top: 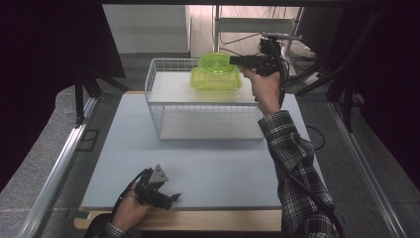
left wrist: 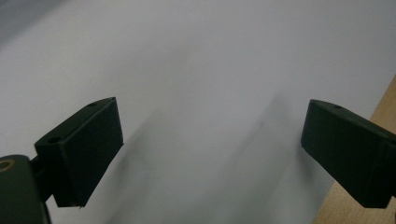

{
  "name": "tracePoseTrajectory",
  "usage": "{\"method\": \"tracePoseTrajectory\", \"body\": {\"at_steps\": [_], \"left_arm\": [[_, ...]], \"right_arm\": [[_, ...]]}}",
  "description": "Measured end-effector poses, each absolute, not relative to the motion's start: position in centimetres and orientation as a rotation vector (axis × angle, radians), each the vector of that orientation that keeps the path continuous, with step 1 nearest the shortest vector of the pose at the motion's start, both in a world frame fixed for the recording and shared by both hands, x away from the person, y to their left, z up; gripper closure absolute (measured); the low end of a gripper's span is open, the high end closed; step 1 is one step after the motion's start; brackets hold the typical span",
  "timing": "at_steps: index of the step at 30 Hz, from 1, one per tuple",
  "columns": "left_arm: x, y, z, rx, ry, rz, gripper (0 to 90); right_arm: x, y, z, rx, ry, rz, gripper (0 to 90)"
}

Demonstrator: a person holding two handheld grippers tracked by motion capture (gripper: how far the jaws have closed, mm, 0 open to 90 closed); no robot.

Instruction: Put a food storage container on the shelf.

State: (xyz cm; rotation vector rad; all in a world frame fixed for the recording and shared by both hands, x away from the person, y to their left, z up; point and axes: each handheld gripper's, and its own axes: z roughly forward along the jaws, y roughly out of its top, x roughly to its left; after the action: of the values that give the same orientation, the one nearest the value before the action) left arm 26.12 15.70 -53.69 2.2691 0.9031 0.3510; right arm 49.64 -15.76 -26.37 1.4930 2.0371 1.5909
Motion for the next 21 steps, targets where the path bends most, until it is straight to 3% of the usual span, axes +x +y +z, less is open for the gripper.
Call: {"method": "tracePoseTrajectory", "body": {"at_steps": [21], "left_arm": [[26.1,15.6,-53.7,2.272,0.905,0.347,5.2]], "right_arm": [[47.3,-17.3,-27.5,1.323,2.166,1.594,23.7]]}}
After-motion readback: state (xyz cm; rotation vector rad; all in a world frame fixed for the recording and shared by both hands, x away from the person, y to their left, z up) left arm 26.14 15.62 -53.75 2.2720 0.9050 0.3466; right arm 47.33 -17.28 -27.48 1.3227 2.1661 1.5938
